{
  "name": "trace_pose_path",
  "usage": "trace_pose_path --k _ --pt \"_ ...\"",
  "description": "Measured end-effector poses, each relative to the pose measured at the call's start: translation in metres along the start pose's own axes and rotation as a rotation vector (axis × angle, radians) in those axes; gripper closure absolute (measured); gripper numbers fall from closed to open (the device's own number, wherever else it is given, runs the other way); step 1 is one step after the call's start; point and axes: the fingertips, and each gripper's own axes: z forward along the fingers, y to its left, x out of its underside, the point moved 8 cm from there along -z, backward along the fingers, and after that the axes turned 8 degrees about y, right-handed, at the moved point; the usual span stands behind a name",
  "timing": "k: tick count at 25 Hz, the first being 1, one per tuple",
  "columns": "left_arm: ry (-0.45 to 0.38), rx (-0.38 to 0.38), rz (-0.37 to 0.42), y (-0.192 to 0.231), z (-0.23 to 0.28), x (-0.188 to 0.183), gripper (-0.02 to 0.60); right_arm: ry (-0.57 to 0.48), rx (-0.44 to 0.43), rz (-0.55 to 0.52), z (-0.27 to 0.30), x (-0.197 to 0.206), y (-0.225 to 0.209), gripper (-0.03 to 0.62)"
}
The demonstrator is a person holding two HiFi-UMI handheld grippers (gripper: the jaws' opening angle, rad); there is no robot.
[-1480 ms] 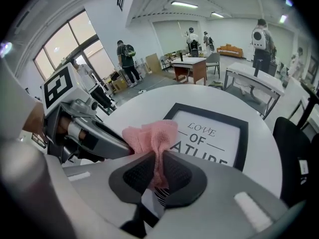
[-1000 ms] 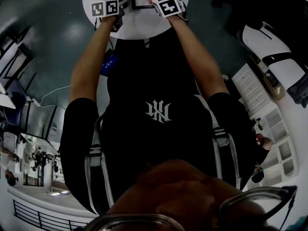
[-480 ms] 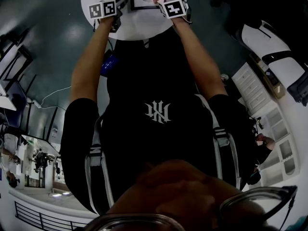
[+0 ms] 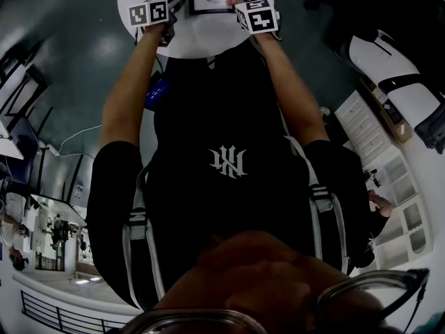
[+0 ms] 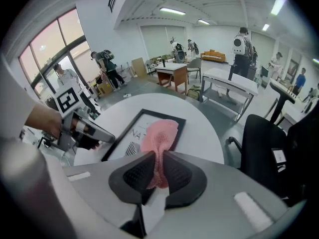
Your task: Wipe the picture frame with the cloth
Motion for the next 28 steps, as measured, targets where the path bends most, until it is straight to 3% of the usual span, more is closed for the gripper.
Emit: trace_pose_path --k 6,9,17,28 --pt "-0.002 0.002 -0.004 -0.001 -0.001 0.001 0.578 -0.11 -0.287 0.121 0.004 -0.027 0.055 0.546" --pt "-0.005 0.003 -0.004 -0.001 -0.001 0.0 0.578 -0.085 -0.348 0.124 0.021 -0.029 0.078 0.546" --pt "-0.01 0.003 -0.007 -0.001 -0.004 0.001 0.578 0.024 -0.285 -0.003 0.056 -0.017 0.106 0.546" --pt "-0.007 0.01 -0.002 -0.001 -0.003 0.0 0.578 0.054 -0.206 -0.059 0.053 -0.012 0.092 0.546"
